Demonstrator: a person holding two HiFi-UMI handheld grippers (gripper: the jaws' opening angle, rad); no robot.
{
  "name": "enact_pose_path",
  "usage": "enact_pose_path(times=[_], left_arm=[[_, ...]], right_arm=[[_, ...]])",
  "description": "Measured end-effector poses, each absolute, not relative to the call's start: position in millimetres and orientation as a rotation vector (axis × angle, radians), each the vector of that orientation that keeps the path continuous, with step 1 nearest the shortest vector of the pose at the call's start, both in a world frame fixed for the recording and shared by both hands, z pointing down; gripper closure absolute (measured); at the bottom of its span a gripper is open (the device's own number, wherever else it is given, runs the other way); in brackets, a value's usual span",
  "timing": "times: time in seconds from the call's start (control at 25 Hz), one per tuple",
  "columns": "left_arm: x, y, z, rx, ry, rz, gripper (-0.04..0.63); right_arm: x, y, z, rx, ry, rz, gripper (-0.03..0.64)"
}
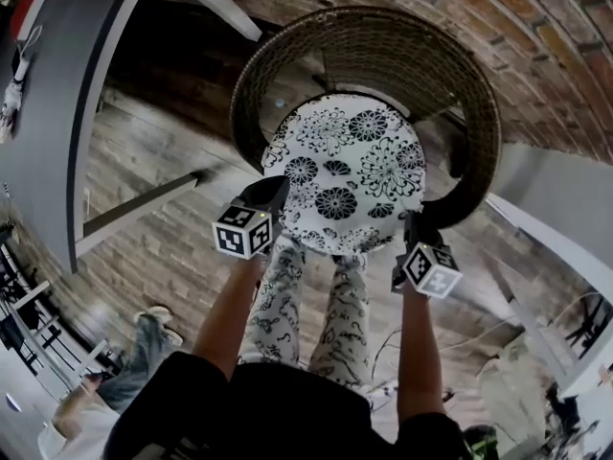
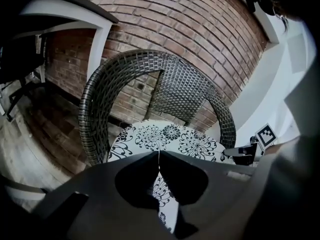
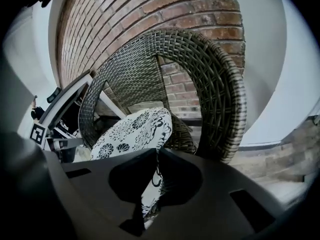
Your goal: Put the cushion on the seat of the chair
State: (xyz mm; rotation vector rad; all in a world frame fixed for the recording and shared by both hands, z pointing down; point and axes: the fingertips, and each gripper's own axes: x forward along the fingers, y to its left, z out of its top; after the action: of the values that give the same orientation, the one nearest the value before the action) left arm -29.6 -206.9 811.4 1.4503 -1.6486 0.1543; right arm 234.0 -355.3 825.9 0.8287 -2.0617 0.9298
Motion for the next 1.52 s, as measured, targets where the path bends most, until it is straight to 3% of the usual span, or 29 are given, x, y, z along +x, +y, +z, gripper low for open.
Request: enact_pose_path(times=[0.56, 0.92, 1.52], left_arm=[[-37.5, -207.6, 798.2, 1.476, -1.647, 0.173, 0.588], [-31.2, -206.5, 792.9, 1.482, -1.642, 0.163, 0.588], [-19.5, -209.5, 754.9, 1.546, -1.638, 0.126, 0.588]], right_arm=[[249.0, -358.7, 851.4, 0.898, -2.019, 0.874, 0.594], [257.1, -359.6, 850.5, 0.926, -1.997, 0.855, 0.543], [245.3, -356.5, 793.8, 0.987, -2.119, 0.916, 0.568]])
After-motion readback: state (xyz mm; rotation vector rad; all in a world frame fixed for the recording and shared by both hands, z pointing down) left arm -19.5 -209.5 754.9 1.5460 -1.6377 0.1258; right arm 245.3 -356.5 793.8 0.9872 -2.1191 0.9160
